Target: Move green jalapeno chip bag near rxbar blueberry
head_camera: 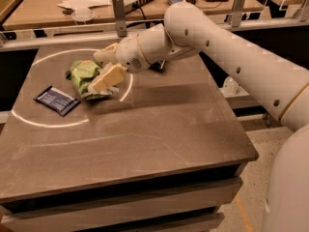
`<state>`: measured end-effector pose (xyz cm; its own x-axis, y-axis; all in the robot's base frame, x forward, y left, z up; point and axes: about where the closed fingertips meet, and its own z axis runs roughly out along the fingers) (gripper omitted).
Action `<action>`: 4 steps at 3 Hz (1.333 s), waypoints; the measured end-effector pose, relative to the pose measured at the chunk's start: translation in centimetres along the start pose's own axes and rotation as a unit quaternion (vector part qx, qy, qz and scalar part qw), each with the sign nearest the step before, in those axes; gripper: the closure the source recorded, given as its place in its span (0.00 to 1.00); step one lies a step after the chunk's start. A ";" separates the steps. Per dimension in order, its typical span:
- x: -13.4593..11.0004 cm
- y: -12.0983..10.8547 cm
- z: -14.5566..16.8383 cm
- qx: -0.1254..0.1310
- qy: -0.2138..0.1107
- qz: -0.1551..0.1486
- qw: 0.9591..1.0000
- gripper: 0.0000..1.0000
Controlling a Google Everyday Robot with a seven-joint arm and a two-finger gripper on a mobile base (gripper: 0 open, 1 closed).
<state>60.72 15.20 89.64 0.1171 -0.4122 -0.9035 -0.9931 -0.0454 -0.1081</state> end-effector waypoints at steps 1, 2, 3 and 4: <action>-0.2 0.8 0.7 -0.026 -0.004 -0.008 1.000 0.00; 1.0 0.7 -2.6 0.014 -0.002 0.021 1.000 0.00; 3.6 0.2 -8.7 0.104 0.012 0.061 0.993 0.00; 6.6 0.3 -15.0 0.201 0.033 0.099 0.974 0.00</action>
Offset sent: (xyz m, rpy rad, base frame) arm 0.0121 -0.1050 0.0027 0.0179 0.0417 -0.2474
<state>61.14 -1.20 89.86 -0.0894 -0.4355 -0.8957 -0.9133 0.3947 -0.1008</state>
